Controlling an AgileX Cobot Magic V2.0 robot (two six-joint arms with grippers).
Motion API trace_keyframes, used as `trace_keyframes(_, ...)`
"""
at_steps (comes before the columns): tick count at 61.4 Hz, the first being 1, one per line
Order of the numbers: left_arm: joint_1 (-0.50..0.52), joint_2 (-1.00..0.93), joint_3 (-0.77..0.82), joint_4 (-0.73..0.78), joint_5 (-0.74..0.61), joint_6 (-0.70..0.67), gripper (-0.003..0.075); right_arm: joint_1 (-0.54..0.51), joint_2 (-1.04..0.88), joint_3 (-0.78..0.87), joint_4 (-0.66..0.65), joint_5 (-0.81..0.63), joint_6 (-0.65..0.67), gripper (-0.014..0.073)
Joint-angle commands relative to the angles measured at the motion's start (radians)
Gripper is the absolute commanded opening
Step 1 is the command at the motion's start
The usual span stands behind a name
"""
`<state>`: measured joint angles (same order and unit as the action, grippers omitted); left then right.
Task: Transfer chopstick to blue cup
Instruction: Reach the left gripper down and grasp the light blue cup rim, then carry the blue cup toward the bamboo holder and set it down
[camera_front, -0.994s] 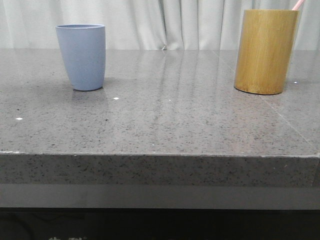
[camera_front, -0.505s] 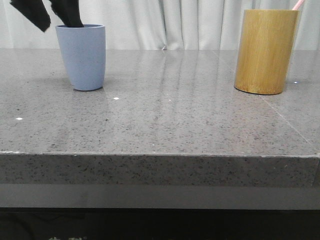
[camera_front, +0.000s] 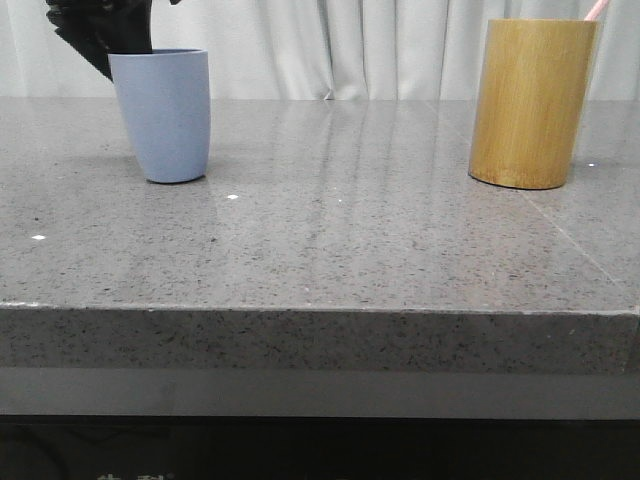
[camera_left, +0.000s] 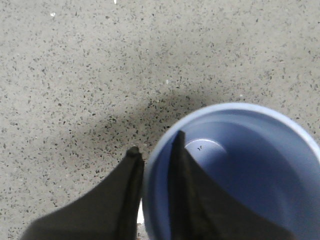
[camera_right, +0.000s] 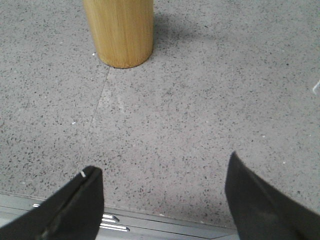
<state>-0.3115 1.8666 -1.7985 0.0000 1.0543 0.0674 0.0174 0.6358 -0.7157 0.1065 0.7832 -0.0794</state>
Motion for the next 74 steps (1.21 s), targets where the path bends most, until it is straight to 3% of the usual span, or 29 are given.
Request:
trace_keyframes(1,-0.007,-0.048,-0.033,-0.012,-0.055,-0.008,0.0015,-0.006,0.008,-0.034,-0.005,-0.062,-0.002,0.0529)
trace_keyframes(4,-0.007,-0.048,-0.033,-0.017,-0.059,-0.008,-0.0019,-0.006,0.008,-0.034,-0.005,-0.062,-0.002,0.0529)
trace_keyframes(23,-0.066,-0.047,-0.090,-0.094,-0.051,-0.008,-0.0019,-0.006,0.008,-0.034,-0.005,-0.062,-0.002,0.0529)
trace_keyframes(52,-0.254,0.126,-0.448,-0.081,0.060,-0.008,-0.0019,-0.006,0.009,-0.034,-0.005,-0.062,-0.002,0.0529)
trace_keyframes(74,-0.266,0.201,-0.463,-0.079,0.075,-0.008,-0.0019,-0.006,0.009,-0.034,-0.005,-0.067,-0.002,0.0529)
